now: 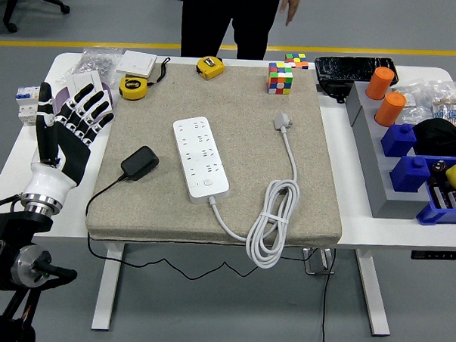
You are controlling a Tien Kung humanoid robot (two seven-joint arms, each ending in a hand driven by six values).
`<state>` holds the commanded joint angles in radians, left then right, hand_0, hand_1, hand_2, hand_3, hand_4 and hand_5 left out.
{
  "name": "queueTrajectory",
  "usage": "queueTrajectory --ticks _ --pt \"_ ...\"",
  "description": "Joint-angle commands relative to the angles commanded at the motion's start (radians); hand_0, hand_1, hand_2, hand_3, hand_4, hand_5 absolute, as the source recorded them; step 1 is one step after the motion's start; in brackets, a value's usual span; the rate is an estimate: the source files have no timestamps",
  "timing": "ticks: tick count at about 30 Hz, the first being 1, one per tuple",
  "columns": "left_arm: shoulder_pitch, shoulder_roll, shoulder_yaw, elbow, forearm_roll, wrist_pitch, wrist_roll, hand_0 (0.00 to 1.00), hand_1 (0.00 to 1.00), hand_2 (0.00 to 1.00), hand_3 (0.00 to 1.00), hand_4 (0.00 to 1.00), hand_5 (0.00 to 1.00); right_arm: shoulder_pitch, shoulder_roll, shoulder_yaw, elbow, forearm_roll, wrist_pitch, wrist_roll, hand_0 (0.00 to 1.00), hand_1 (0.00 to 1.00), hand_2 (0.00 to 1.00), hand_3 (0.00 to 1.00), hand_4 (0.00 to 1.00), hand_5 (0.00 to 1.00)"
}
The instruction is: Pick up the plug,place it near the board,insert it into the board,press the button
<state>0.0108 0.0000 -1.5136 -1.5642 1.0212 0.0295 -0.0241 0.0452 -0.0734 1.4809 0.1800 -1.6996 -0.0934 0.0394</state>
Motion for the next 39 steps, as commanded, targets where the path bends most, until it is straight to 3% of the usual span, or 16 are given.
queueTrajectory --ticks 6,28,29,34,35,39 --pt "0.006 0.0 -0.004 -0.004 0.223 0.022 0.031 0.77 0.806 0.786 0.785 0.998 0.896 0.002 -0.007 -0.034 0.0 0.026 0.001 0.001 0.878 0.869 0.827 0.843 0.998 0.998" --pt "0.005 0.008 0.044 0.014 0.401 0.048 0.051 0.76 0.798 0.784 0.778 0.998 0.868 -0.011 -0.021 -0.027 0.0 0.027 0.0 -0.004 0.881 0.869 0.828 0.845 0.998 0.966" --pt "0.007 0.009 0.043 0.014 0.406 0.049 0.052 0.756 0.797 0.783 0.779 0.998 0.865 -0.013 -0.02 -0.023 0.0 0.024 0.0 -0.004 0.881 0.869 0.827 0.844 0.998 0.908" --pt "0.013 0.0 0.045 0.012 0.408 0.057 0.046 0.756 0.797 0.783 0.779 0.998 0.865 -0.014 -0.013 -0.016 0.0 0.005 0.004 -0.006 0.881 0.869 0.827 0.844 0.998 0.908" --pt "0.013 0.0 0.046 0.013 0.41 0.058 0.045 0.755 0.794 0.781 0.772 0.998 0.857 -0.013 -0.012 -0.014 0.0 -0.006 0.002 -0.006 0.874 0.837 0.788 0.812 0.998 0.749" --pt "0.009 0.0 0.052 0.015 0.413 0.061 0.043 0.755 0.794 0.781 0.772 0.998 0.857 -0.006 -0.012 -0.004 0.0 -0.023 -0.023 0.006 0.874 0.837 0.788 0.812 0.998 0.749"
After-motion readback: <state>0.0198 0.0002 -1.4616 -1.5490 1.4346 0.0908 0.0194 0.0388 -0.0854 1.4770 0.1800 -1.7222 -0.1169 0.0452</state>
